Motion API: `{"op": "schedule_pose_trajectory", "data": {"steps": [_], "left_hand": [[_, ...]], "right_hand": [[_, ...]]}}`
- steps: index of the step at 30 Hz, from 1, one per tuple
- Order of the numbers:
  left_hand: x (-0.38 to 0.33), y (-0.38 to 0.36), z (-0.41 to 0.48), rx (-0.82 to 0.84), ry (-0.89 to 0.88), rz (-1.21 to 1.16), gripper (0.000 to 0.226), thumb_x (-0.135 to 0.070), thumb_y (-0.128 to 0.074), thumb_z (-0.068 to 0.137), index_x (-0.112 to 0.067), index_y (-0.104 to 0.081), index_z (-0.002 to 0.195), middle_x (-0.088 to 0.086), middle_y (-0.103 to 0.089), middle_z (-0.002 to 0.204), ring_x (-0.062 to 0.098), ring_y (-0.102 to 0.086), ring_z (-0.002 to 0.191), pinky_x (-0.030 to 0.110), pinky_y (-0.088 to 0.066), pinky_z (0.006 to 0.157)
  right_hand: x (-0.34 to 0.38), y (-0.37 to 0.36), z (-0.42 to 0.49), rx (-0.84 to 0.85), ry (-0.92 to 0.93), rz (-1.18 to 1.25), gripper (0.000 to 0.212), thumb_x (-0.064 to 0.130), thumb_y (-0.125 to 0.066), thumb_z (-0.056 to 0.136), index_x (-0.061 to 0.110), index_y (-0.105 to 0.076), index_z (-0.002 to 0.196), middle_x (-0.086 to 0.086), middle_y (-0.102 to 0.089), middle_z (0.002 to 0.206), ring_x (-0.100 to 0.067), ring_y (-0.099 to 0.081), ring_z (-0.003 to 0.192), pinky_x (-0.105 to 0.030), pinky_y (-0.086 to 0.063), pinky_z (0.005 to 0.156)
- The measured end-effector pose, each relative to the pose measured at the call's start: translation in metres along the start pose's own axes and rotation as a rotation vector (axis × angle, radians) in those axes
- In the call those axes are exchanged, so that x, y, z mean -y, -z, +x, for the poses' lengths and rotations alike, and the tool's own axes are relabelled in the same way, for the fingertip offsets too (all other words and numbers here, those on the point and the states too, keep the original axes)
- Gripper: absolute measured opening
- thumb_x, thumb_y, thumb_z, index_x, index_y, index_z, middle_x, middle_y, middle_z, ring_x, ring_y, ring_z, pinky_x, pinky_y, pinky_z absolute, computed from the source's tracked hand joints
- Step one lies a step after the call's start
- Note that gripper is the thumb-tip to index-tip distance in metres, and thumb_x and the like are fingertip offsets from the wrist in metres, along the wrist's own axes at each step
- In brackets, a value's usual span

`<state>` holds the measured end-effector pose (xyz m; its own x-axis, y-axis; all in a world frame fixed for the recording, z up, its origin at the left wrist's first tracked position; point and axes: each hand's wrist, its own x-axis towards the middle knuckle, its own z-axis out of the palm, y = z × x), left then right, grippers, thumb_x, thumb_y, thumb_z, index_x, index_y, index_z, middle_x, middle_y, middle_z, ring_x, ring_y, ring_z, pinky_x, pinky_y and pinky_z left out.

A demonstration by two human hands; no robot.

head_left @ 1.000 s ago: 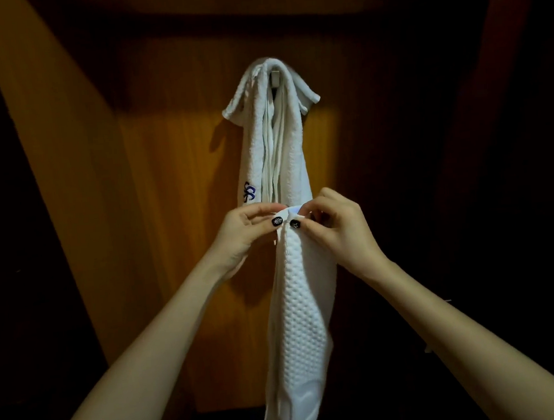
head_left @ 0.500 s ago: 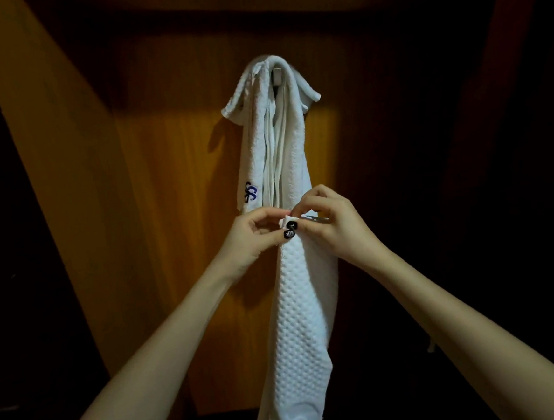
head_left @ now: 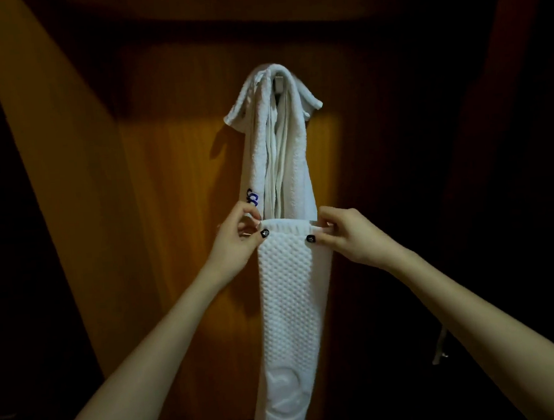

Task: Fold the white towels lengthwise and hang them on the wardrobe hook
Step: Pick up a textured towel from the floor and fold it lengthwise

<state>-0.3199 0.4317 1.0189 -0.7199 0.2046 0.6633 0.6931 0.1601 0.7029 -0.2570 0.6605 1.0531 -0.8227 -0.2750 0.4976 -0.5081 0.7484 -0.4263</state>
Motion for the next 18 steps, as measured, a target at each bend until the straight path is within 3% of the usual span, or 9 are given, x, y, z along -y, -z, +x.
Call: {"op": "schedule_pose_trajectory", "data": {"steps": [2,4,6,8,10,11,14,18], "left_hand": [[-0.004,0.001,0.002,-0.084,-0.016,-0.016,0.039,0.003,-0.066,0.083,-0.031,-0.049,0.086,-0.009,-0.055,0.084,-0.006,-0.057,0.076,0.012,-0.045,0.074],[-0.012,0.002,0.01,-0.102,-0.055,0.008,0.037,0.002,-0.065,0.084,-0.031,-0.049,0.089,-0.008,-0.055,0.087,-0.008,-0.057,0.078,0.01,-0.045,0.074],[-0.015,0.002,0.016,-0.083,-0.179,0.116,0.027,-0.001,-0.062,0.086,-0.026,-0.055,0.093,-0.013,-0.059,0.092,-0.005,-0.057,0.084,0.01,-0.044,0.074],[-0.017,0.001,0.02,-0.044,-0.281,0.161,0.026,0.002,-0.057,0.087,-0.022,-0.062,0.099,-0.011,-0.064,0.097,0.008,-0.061,0.089,0.019,-0.046,0.077],[-0.015,0.0,0.024,-0.008,-0.194,0.158,0.033,0.009,-0.054,0.087,-0.02,-0.065,0.099,-0.002,-0.065,0.099,0.017,-0.062,0.095,0.021,-0.045,0.08],[-0.016,-0.003,0.023,0.005,-0.152,0.125,0.037,0.011,-0.053,0.087,-0.021,-0.065,0.1,-0.003,-0.065,0.101,0.013,-0.061,0.099,0.016,-0.044,0.081],[-0.021,-0.007,0.022,0.018,-0.061,-0.02,0.043,0.008,-0.051,0.09,-0.03,-0.066,0.102,-0.008,-0.06,0.103,-0.008,-0.058,0.093,0.008,-0.045,0.077],[-0.018,-0.01,0.023,0.097,0.026,-0.069,0.034,-0.001,-0.049,0.095,-0.027,-0.07,0.102,-0.003,-0.045,0.102,-0.002,-0.053,0.085,0.016,-0.051,0.071]], "right_hand": [[0.005,-0.005,0.002,-0.167,0.102,0.037,0.029,0.023,-0.065,0.092,0.029,-0.041,0.077,0.016,-0.052,0.067,0.001,-0.048,0.058,-0.013,-0.034,0.054],[0.01,-0.008,0.009,-0.277,0.144,0.069,0.016,0.016,-0.065,0.092,0.021,-0.05,0.089,0.014,-0.059,0.073,-0.008,-0.052,0.057,-0.016,-0.036,0.055],[0.006,-0.009,0.016,-0.357,0.149,0.092,0.01,0.006,-0.061,0.091,0.011,-0.061,0.1,0.001,-0.068,0.087,-0.02,-0.064,0.073,-0.028,-0.047,0.065],[0.002,-0.011,0.025,-0.427,0.203,0.117,0.017,0.0,-0.061,0.089,0.007,-0.069,0.102,-0.003,-0.071,0.099,-0.014,-0.066,0.094,-0.019,-0.049,0.08],[-0.002,-0.014,0.03,-0.381,0.106,0.174,0.02,-0.003,-0.06,0.088,0.007,-0.072,0.101,0.002,-0.07,0.1,-0.01,-0.065,0.1,-0.008,-0.043,0.082],[-0.003,-0.015,0.031,-0.378,0.066,0.197,0.022,-0.004,-0.059,0.088,0.008,-0.072,0.1,0.004,-0.07,0.099,-0.008,-0.065,0.1,-0.005,-0.041,0.081],[-0.007,-0.014,0.037,-0.403,0.07,0.233,0.025,-0.001,-0.058,0.089,0.014,-0.072,0.103,0.011,-0.068,0.1,0.007,-0.06,0.098,-0.006,-0.042,0.082],[-0.012,-0.009,0.041,-0.422,0.07,0.315,0.023,0.006,-0.059,0.092,0.024,-0.07,0.101,0.02,-0.068,0.1,0.006,-0.061,0.097,-0.012,-0.047,0.08]]}}
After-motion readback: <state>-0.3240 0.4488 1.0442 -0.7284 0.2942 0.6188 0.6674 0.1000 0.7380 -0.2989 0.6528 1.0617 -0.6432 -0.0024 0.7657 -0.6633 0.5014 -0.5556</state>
